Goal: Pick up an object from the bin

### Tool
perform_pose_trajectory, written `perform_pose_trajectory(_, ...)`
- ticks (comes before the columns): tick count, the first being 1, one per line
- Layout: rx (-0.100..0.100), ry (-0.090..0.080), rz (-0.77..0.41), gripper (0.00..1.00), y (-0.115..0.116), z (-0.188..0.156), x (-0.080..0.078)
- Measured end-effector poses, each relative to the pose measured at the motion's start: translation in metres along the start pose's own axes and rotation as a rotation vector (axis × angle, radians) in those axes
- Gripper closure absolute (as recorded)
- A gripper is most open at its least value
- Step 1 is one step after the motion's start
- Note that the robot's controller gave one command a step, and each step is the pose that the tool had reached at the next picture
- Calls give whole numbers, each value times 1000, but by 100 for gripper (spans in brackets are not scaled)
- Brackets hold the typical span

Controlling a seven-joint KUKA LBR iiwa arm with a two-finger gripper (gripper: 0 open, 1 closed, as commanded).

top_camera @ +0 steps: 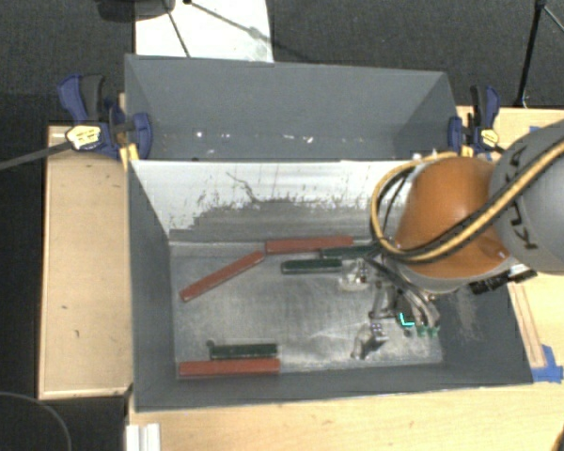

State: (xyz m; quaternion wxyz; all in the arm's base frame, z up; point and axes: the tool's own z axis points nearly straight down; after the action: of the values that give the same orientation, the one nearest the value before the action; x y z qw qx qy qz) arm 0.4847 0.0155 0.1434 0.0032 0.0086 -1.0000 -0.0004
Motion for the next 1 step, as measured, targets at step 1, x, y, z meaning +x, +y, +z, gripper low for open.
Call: perform_pose_trajectory(1, 0, -8, 1, 0, 0, -4, -2)
